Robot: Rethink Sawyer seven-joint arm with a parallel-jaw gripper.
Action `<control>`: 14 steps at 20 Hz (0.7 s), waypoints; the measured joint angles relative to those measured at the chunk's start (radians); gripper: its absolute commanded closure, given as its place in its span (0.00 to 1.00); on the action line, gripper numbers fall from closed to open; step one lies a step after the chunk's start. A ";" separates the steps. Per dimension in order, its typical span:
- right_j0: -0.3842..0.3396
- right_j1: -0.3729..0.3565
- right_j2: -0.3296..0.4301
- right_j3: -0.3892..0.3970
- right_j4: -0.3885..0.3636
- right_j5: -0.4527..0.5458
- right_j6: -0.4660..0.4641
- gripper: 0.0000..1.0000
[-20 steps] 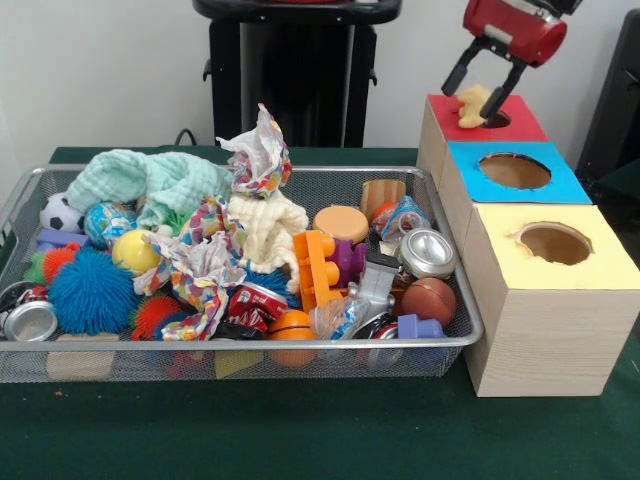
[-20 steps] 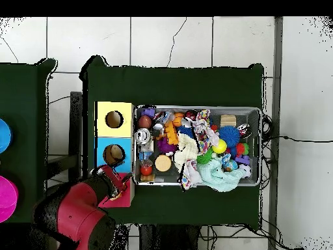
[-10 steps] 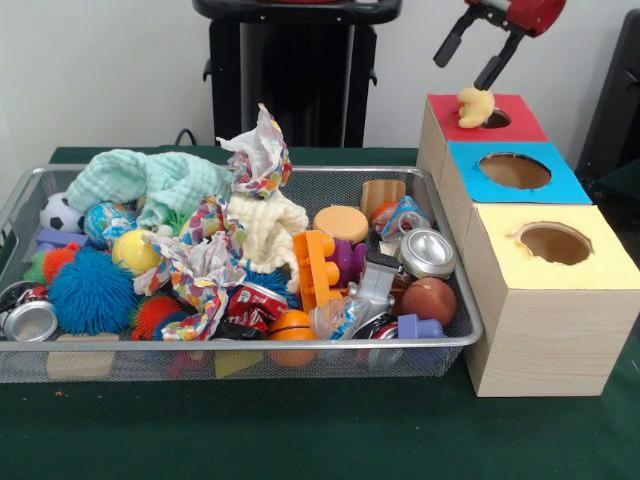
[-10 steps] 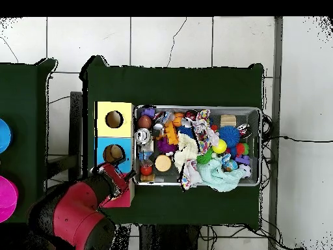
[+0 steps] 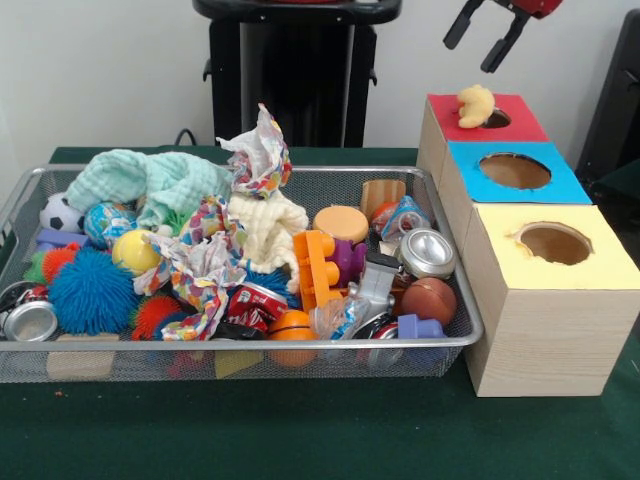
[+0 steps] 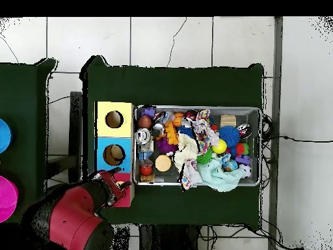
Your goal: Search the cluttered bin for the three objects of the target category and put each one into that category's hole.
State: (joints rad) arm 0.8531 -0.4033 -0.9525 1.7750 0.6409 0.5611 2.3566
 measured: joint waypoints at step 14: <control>0.000 -0.049 0.008 0.002 0.000 0.022 0.000 0.00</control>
State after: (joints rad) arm 0.8531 -0.4524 -0.9445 1.7770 0.6407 0.5832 2.3566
